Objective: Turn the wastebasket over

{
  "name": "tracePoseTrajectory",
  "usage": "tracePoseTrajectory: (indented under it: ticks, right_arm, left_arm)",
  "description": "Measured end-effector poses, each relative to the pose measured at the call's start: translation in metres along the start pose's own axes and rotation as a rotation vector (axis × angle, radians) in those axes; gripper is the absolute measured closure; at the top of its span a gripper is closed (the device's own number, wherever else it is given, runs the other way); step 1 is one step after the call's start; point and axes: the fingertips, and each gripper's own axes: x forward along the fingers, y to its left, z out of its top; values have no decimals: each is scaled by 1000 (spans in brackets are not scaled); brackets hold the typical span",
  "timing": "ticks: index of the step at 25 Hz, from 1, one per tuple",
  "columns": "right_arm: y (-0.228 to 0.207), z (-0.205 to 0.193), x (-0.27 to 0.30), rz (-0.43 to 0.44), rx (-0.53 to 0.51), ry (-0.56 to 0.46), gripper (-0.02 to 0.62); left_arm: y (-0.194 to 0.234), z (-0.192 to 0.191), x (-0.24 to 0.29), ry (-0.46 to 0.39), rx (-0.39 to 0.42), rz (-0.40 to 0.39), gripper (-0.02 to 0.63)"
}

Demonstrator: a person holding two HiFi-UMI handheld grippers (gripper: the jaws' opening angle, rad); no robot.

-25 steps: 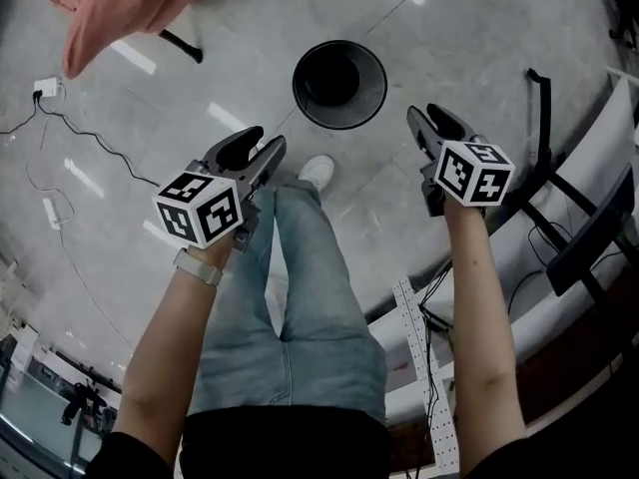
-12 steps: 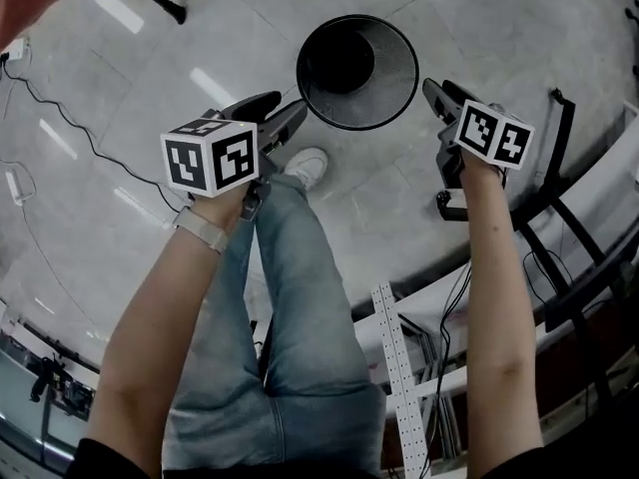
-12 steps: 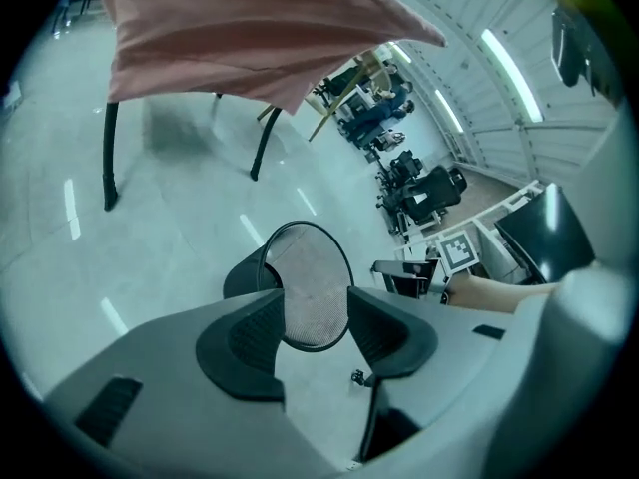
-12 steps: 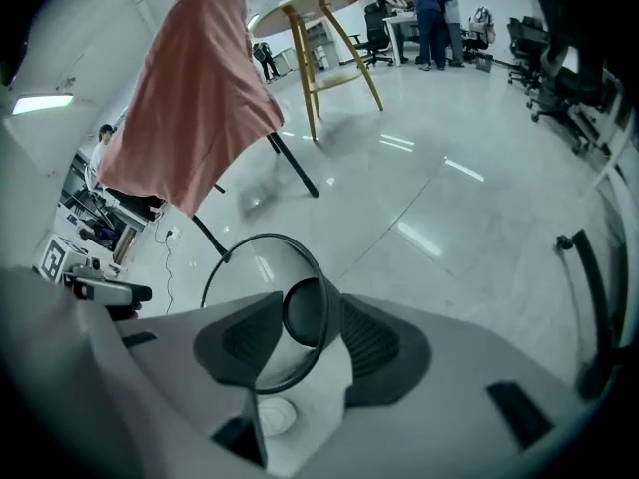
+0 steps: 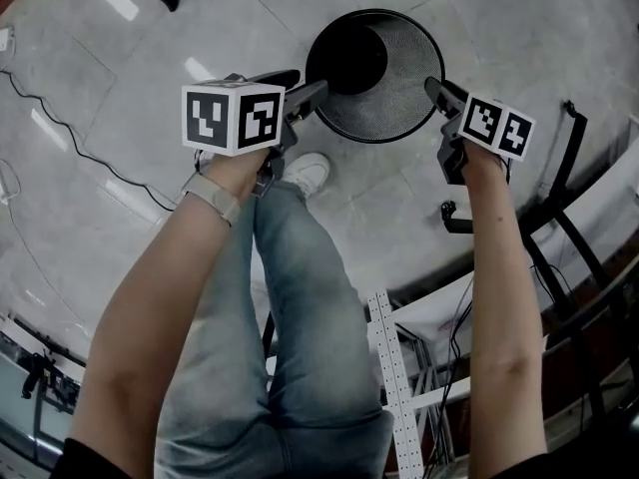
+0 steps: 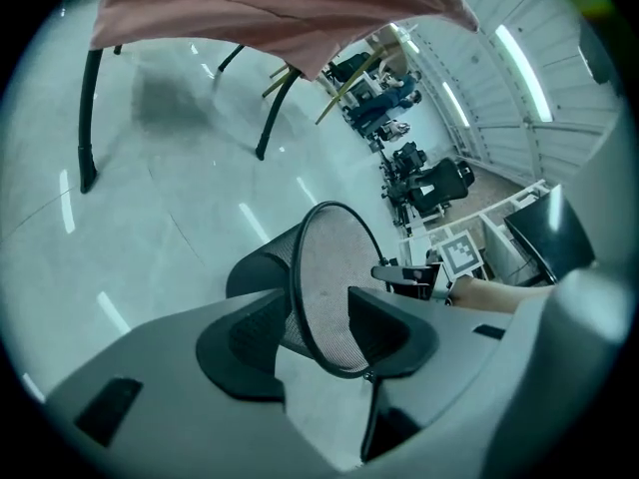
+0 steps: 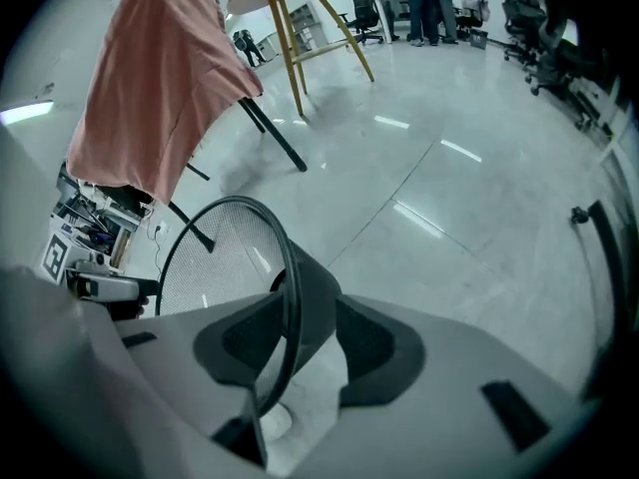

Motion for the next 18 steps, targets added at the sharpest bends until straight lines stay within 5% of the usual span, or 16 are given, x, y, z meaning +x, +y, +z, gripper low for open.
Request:
tracePoseTrajectory:
  ticks: [2,5,18]
  right_arm:
    - [-2,-3,6,-9,-37,17,436]
    - [3,-7,10,-16,-92,32,539]
    - [43,4,-15,-168,-104,-9,556]
  left_arm:
    - [9,1,5,4,-6,17,408]
    - [23,-3,8,16,-24,43,458]
    - [9,-12,-61,-42,-36,78,466]
